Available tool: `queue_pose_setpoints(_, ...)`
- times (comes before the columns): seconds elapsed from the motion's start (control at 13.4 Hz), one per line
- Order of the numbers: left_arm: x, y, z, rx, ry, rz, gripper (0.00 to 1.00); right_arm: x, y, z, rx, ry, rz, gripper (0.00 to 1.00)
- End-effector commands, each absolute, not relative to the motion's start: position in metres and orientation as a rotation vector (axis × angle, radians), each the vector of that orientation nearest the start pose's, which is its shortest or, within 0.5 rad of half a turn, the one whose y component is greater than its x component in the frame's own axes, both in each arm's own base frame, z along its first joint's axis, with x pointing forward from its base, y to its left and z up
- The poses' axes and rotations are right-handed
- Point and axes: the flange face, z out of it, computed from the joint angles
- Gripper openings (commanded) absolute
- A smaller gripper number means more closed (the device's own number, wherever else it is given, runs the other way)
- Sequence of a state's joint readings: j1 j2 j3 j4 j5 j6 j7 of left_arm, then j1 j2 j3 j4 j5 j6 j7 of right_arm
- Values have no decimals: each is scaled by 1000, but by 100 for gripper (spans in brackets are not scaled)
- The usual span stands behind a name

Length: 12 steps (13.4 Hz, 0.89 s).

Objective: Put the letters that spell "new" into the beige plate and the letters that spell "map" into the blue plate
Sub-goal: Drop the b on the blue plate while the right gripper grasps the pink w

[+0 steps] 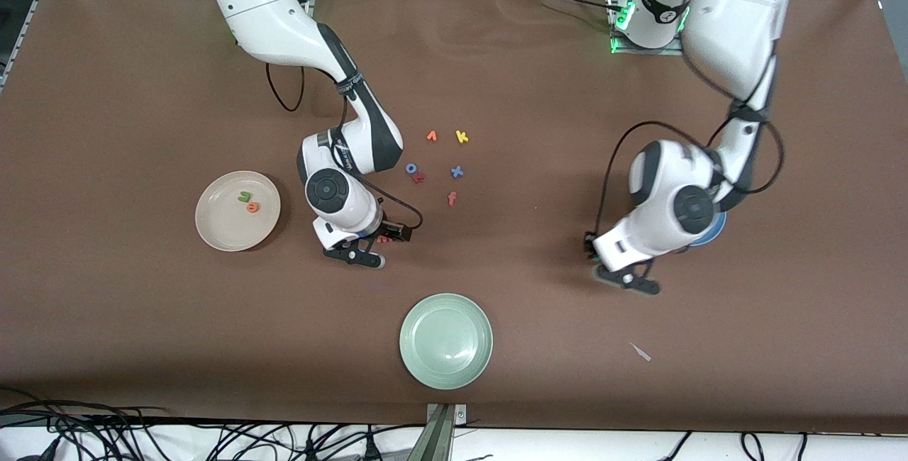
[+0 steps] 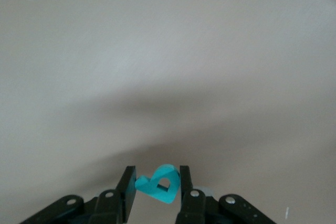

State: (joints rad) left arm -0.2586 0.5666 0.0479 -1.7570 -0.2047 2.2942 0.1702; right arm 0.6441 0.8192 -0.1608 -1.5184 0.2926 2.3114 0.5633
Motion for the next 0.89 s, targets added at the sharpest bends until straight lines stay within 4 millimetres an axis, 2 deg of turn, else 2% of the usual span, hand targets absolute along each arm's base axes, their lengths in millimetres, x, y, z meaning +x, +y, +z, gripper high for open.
queue_pose_setpoints(0.0, 576, -86, 266, -3191, 509, 127, 28, 621, 352, 174, -3035, 336, 78, 96)
queue_pose_setpoints(0.22, 542, -32, 264, -3128, 533, 196, 31, 622, 352, 175, -3034, 337, 76, 89)
queue_pose_setpoints(0.37, 532, 6, 261, -3084, 546, 228, 32, 623, 351, 175, -3032, 341, 75, 83)
queue_pose_setpoints(0.45, 530, 17, 259, -3089, 528, 235, 35, 623, 351, 176, -3032, 339, 72, 81)
queue_pose_setpoints(0.52, 531, 19, 259, -3090, 525, 233, 46, 624, 350, 176, -3031, 343, 73, 79)
queue_pose_setpoints(0.6, 531, 19, 260, -3091, 516, 228, 69, 625, 349, 176, -3029, 345, 68, 77)
queue_pose_setpoints(0.75, 533, 20, 262, -3093, 515, 218, 100, 626, 349, 174, -3026, 350, 57, 74)
queue_pose_setpoints(0.82, 533, 23, 262, -3095, 503, 218, 100, 627, 349, 173, -3024, 351, 50, 71)
